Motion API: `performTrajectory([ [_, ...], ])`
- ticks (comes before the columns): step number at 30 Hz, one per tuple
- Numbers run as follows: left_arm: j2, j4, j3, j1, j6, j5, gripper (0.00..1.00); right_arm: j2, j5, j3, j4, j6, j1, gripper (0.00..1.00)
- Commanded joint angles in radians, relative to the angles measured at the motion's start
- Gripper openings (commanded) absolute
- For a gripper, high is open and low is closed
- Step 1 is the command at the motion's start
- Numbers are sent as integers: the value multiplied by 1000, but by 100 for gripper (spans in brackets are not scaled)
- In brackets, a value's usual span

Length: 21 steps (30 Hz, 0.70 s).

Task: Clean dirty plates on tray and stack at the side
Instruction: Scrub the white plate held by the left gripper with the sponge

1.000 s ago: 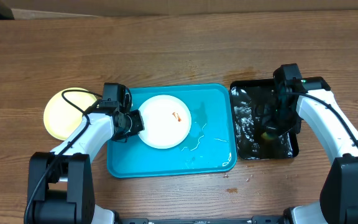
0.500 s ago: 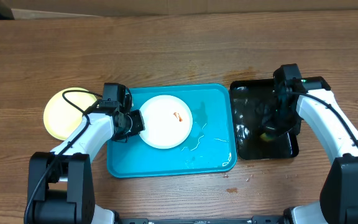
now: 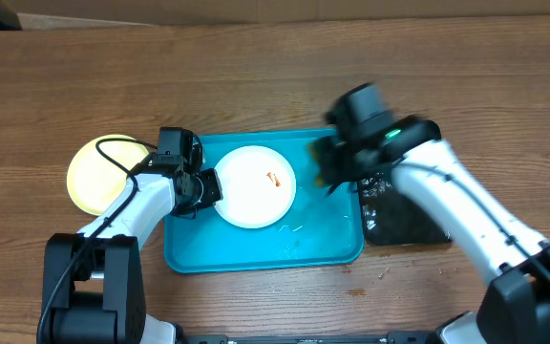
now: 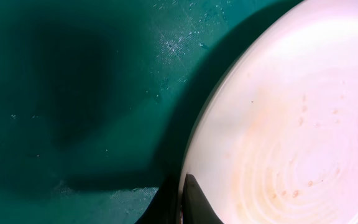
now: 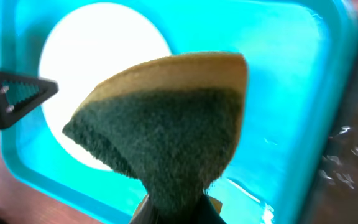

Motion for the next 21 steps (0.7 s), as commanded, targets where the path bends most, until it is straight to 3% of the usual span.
performTrajectory([
  [1,10,0,-13,-7,26,11,4,40,260,21,62,51,132,4],
  [8,10,0,-13,-7,26,11,4,192,589,21,211,49,290,4],
  [14,10,0,-14,-7,26,11,4,288,612,21,283,48,298,4],
  [16,10,0,-14,-7,26,11,4,300,592,21,296,48,298,12],
  [19,10,0,-14,-7,26,11,4,303,549,21,307,48,298,31],
  [21,10,0,-14,-7,26,11,4,303,541,21,311,48,298,36],
])
